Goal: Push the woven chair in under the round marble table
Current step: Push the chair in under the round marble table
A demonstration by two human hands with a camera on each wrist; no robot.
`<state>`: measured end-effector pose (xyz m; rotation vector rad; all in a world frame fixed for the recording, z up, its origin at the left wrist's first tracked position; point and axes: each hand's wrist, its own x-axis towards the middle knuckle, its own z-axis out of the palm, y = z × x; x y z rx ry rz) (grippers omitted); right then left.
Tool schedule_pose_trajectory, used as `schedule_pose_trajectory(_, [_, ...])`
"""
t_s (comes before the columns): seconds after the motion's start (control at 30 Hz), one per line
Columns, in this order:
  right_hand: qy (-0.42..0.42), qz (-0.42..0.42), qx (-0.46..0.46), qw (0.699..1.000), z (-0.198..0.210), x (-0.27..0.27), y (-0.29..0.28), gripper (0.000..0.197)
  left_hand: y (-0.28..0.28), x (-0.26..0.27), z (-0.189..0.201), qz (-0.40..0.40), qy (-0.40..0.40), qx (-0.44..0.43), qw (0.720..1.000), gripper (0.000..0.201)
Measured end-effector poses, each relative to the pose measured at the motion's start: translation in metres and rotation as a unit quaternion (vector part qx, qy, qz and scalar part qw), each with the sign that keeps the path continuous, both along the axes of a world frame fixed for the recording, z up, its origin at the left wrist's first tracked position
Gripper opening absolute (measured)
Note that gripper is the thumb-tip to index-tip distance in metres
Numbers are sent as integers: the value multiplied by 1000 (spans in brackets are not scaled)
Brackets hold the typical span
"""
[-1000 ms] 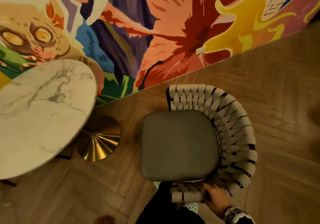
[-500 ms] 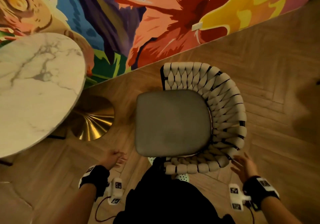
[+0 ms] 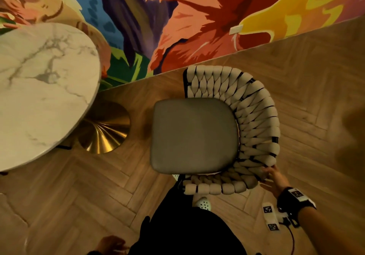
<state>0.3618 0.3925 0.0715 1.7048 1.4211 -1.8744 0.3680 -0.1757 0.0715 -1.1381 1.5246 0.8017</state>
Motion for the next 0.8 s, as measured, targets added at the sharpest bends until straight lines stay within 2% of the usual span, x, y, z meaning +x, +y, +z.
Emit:
schedule_pose_trajectory(0.07, [-7,21,-1,1000,-4,-19,1,34,16,-13,7,17,-7,-1,1000,14])
schedule_pose_trajectory(0.13, [-7,41,1,999,-10,-40,3,50,28,-36,5,22,11,-1,1000,23])
schedule_pose_trajectory(0.27, [-9,60,21,998,-17,-89,3,44,47,-99,0,23,62,31,997,22])
schedule_pose_trajectory(0.37, [-41,77,28,996,-18,-124,2,59,63,-154,2,-16,113,43,993,16])
schedule_pose_trajectory(0.47, [-60,90,35,994,-15,-163,0,63,89,-210,2,-93,172,60,979,24])
schedule_pose_trajectory(0.53, [-72,100,35,992,-13,-192,-4,66,110,-249,3,-205,204,77,954,38])
schedule_pose_trajectory(0.6, [-81,100,32,991,-11,-216,-7,67,132,-281,11,-329,230,105,910,58])
schedule_pose_trajectory(0.7, [-76,104,23,991,-11,-251,-8,65,167,-318,15,-423,236,179,856,68])
schedule_pose_trajectory(0.73, [-76,109,21,991,-12,-262,-9,65,175,-327,13,-456,217,191,842,71])
schedule_pose_trajectory(0.8, [-73,118,13,990,-10,-284,-10,64,185,-341,9,-499,188,196,823,70])
